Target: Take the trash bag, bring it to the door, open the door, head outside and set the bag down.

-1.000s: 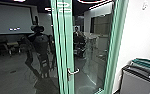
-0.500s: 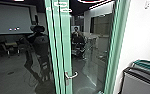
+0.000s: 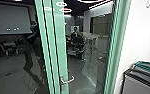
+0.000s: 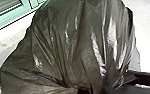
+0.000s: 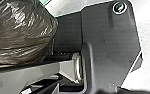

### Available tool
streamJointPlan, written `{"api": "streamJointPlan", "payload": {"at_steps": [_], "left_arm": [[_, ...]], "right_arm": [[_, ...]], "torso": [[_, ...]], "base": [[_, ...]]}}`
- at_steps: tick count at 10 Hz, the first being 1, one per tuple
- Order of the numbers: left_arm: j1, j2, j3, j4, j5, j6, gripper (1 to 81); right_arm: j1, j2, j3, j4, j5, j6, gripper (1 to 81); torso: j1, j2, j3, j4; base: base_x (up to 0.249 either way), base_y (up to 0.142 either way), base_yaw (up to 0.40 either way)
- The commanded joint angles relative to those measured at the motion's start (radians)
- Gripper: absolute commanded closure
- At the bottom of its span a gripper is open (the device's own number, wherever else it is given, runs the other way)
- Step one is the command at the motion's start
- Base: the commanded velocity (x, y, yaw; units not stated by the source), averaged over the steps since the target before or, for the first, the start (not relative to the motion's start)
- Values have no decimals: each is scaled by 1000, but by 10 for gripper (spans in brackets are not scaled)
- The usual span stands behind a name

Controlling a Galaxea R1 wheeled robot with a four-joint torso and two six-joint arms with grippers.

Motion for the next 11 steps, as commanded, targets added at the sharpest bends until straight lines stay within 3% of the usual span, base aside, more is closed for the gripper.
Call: {"api": "streamJointPlan", "payload": {"at_steps": [1, 8, 11], "left_arm": [[-56, 3, 8, 9, 62, 1, 811], [-56, 1, 8, 9, 64, 1, 811], [-56, 1, 8, 9, 65, 1, 811]], "right_arm": [[53, 4, 4, -10, -54, -5, 10], [50, 2, 4, -9, -54, -5, 10], [50, 4, 4, -10, -54, -5, 10]], "torso": [[0, 0, 0, 0], [0, 0, 0, 0], [1, 1, 0, 0]], "base": [[131, -85, 0], [123, -81, 0], [21, 0, 0]]}}
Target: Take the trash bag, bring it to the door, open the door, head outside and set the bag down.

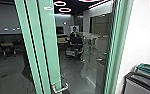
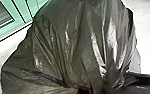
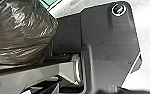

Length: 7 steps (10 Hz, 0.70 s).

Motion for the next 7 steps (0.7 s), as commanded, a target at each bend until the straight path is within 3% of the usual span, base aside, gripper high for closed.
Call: {"api": "streamJointPlan", "payload": {"at_steps": [1, 5, 7], "left_arm": [[-52, 0, 7, 9, 63, 1, 811], [-49, -9, 10, 6, 62, 1, 811], [-40, -31, 59, 6, 31, 1, 811]], "right_arm": [[52, 3, 5, -10, -56, -5, 10], [49, 0, 5, -13, -56, -7, 10], [37, -29, 68, -39, -56, -8, 10]], "torso": [[0, 0, 0, 0], [-1, 0, 0, 0], [-1, 0, 0, 0]], "base": [[0, 0, 0], [0, 0, 0], [0, 0, 0]]}}
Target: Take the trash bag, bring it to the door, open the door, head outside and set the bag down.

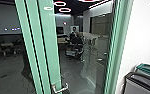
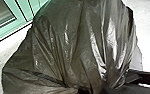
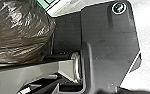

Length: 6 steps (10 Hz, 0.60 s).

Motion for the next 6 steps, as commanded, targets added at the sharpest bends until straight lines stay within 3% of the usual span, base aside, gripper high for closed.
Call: {"api": "streamJointPlan", "payload": {"at_steps": [1, 2, 6], "left_arm": [[-36, -43, 101, 6, 2, 1, 811], [-36, -71, 150, 6, -5, 1, 811], [-36, -81, 157, 8, -2, 0, 811]], "right_arm": [[39, -37, 79, -29, -54, -7, 10], [39, -37, 78, -28, -54, -6, 10], [39, -31, 66, -25, -54, -6, 10]], "torso": [[0, 0, 0, 0], [0, 0, 0, 0], [0, 0, 0, 0]], "base": [[0, 0, 0], [0, 0, 0], [0, 0, 0]]}}
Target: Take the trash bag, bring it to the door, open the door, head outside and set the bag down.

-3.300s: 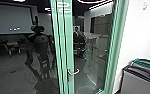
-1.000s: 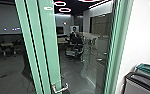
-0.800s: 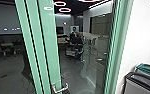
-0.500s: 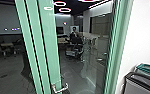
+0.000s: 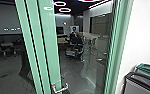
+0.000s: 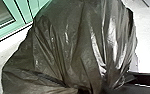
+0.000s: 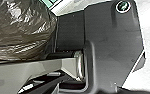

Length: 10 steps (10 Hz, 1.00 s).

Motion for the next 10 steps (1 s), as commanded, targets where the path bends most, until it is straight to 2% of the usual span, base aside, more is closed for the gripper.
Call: {"api": "streamJointPlan", "payload": {"at_steps": [1, 10], "left_arm": [[-55, -2, 13, 8, 59, 0, 811], [-57, -4, 8, 10, 66, 0, 811]], "right_arm": [[46, 7, 4, -12, -55, -6, 10], [45, 8, 4, -15, -55, -6, 10]], "torso": [[0, 0, 0, 0], [0, 0, 0, 0]], "base": [[0, 0, 0], [0, 0, 0]]}}
